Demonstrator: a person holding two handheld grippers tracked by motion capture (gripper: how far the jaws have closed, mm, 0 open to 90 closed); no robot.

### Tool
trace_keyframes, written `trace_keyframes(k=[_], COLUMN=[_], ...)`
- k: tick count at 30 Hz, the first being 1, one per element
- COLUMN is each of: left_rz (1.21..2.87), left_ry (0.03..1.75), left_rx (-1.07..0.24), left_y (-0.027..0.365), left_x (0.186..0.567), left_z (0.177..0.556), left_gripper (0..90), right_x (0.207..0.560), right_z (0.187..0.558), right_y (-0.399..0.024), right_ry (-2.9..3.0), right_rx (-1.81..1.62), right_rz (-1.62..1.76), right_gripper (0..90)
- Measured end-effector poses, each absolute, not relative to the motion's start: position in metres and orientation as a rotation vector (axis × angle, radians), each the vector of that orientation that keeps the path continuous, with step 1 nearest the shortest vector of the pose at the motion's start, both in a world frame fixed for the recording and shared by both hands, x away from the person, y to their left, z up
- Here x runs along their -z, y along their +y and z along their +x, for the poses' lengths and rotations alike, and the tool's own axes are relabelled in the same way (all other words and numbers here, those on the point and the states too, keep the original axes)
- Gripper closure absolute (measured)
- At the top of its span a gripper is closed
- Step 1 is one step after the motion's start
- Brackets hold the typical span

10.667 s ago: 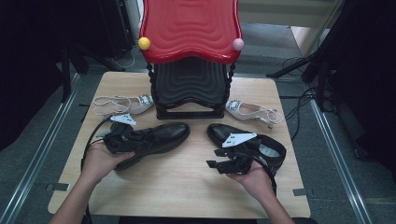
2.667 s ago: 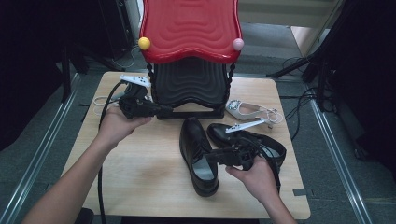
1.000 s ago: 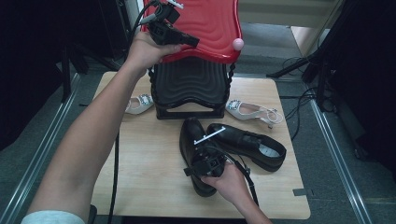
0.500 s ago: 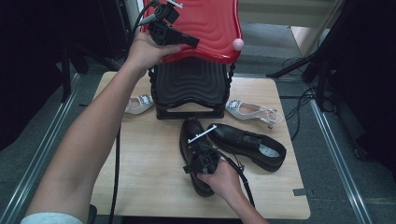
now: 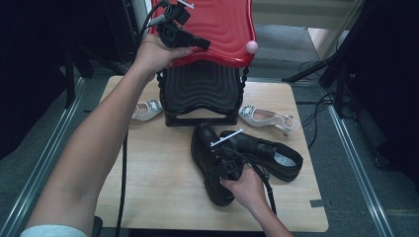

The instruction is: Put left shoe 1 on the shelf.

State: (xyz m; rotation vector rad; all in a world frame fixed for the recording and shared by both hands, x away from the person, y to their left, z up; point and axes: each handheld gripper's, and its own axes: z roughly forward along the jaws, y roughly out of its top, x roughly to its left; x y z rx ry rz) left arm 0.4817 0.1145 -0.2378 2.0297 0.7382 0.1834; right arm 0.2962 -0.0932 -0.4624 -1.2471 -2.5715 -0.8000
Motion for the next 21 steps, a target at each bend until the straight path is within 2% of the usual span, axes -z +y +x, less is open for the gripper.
trace_keyframes(k=[13,21], left_rz=[2.037,2.034], left_ry=[0.759,0.763], left_rx=[-0.18,-0.184], left_y=[0.116,0.116], left_x=[0.238,0.239], left_z=[0.483,0.482], left_gripper=[90.0,90.0], right_x=[0.439,0.408], right_z=[0.309,0.31], right_y=[-0.121,-0.127], right_ry=[-2.442,-2.383], right_rx=[0.971,1.084], right_rz=[-1.241,-1.174], right_gripper=[87.2,87.2])
